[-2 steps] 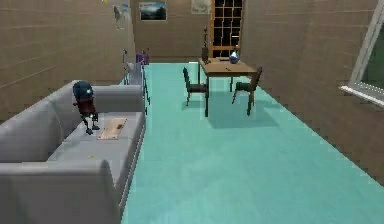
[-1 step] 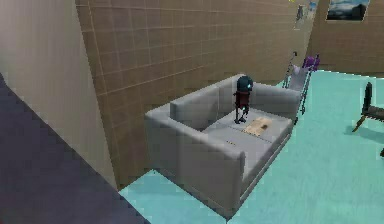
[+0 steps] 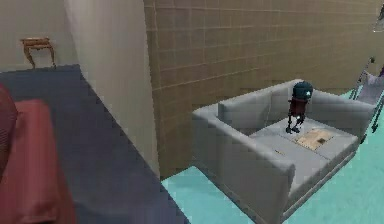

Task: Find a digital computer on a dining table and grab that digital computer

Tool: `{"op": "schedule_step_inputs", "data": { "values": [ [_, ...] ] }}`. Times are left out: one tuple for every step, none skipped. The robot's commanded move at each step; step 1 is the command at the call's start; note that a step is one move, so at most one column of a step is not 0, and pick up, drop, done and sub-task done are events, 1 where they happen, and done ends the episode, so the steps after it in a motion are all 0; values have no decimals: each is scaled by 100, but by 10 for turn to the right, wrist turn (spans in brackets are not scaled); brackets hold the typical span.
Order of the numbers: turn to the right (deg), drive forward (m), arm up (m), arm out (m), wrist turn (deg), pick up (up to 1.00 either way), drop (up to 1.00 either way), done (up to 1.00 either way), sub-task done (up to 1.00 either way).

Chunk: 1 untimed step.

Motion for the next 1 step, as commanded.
{"op": "schedule_step_inputs", "data": {
  "values": [
    [0, 50, 0, 0, 0, 0, 0, 0, 0]
  ]
}}
